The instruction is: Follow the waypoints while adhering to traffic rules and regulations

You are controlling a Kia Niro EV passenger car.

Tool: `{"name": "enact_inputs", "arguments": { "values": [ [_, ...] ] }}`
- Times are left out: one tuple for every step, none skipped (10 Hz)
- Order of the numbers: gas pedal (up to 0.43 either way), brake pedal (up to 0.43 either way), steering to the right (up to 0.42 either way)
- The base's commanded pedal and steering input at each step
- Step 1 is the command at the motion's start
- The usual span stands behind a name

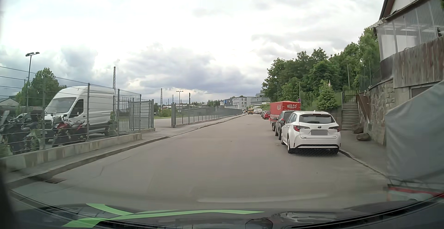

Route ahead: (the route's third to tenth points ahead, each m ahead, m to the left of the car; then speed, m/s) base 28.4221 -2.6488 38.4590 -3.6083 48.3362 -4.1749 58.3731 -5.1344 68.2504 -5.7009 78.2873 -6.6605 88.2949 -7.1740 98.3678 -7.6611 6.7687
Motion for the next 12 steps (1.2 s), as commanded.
{"name": "enact_inputs", "arguments": {
  "values": [
    [0.039, 0.0, 0.016],
    [0.039, 0.0, 0.016],
    [0.039, 0.0, 0.016],
    [0.039, 0.0, 0.016],
    [0.039, 0.0, 0.016],
    [0.039, 0.0, 0.016],
    [0.039, 0.0, 0.018],
    [0.039, 0.0, 0.02],
    [0.039, 0.0, 0.019],
    [0.039, 0.0, 0.019],
    [0.039, 0.0, 0.019],
    [0.039, 0.0, 0.019]
  ]
}}
